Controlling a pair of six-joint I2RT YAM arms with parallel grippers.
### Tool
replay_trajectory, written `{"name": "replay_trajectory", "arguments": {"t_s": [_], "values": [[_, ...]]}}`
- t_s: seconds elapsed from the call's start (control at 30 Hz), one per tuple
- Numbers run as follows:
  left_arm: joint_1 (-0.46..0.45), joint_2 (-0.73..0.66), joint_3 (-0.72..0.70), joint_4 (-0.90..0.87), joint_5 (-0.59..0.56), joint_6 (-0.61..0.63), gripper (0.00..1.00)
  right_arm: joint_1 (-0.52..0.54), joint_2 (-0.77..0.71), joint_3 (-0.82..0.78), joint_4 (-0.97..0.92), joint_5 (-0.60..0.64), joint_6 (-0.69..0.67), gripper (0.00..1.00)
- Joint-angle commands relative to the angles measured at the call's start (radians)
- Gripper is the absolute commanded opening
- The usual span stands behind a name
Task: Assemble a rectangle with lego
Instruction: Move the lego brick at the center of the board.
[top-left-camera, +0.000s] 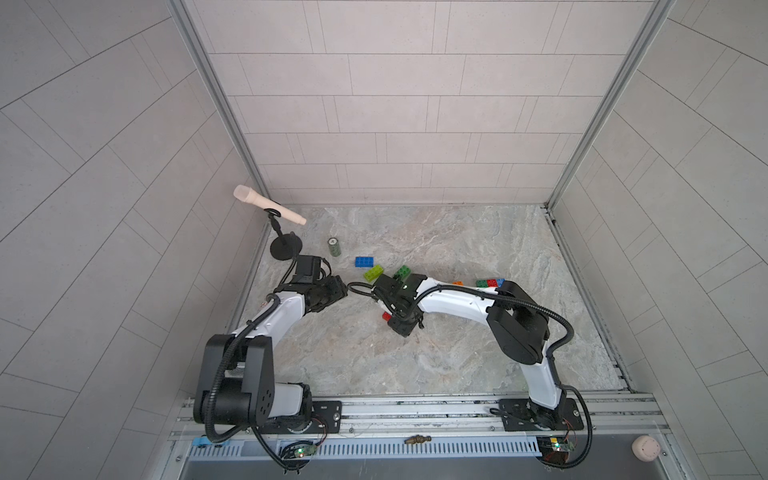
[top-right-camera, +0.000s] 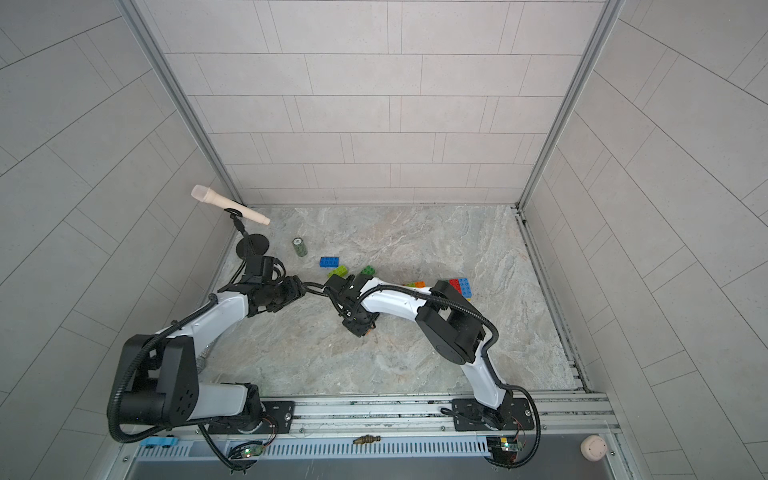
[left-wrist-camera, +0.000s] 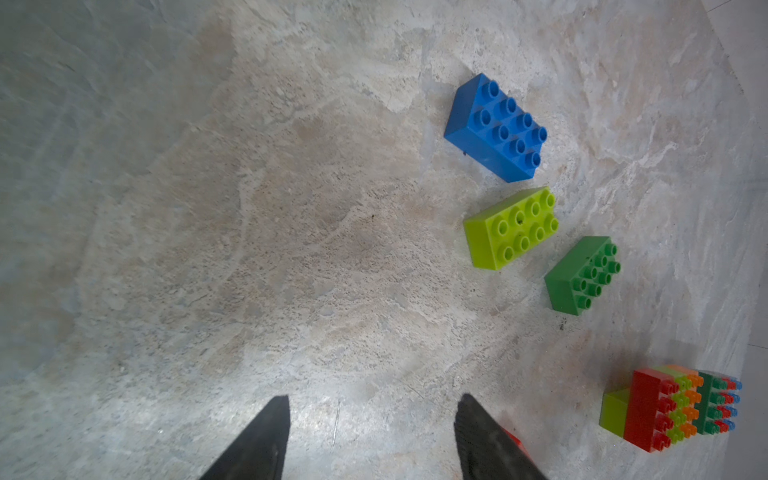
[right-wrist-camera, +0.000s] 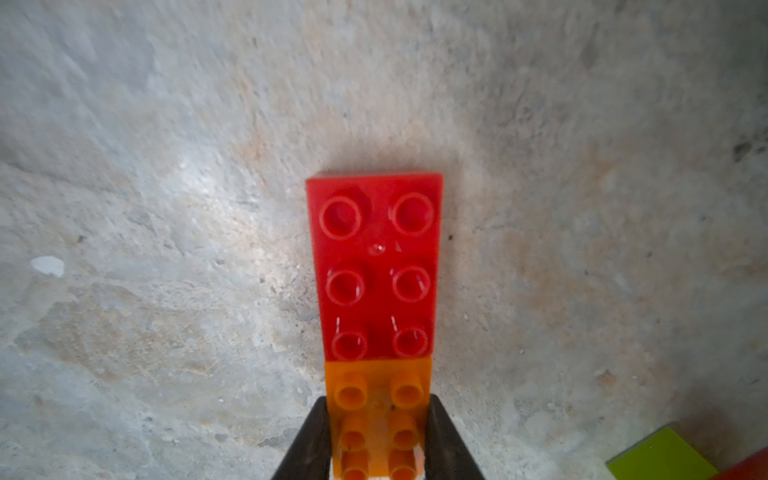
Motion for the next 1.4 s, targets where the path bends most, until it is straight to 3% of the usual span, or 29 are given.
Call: {"name": "replay_trajectory", "arguments": {"t_s": [0.0,0.57,1.07,1.37], "values": [[0.008,0.011,-0.004,0.008,0.008,0.017,0.68,-0.01,0.055,-0.001,-0.028,0.031,-0.03,0.21],[0.009,-0.002,0.002,0.005,0.018,0.019,0.67,-0.005,0.112,0.071,-0.031,0.005,-0.032,0.21],[0.009,-0.019,0.009,0.005,0.045,0.009,0.67,-0.011,0.067,0.103,-0.046,0.017,-0.05,0.65],[0.017,-0.083,0.057,-0.045,0.005,0.033,0.67,-0.072,-0.144,0.061,0.014,-0.111,-0.016,0.73]]}}
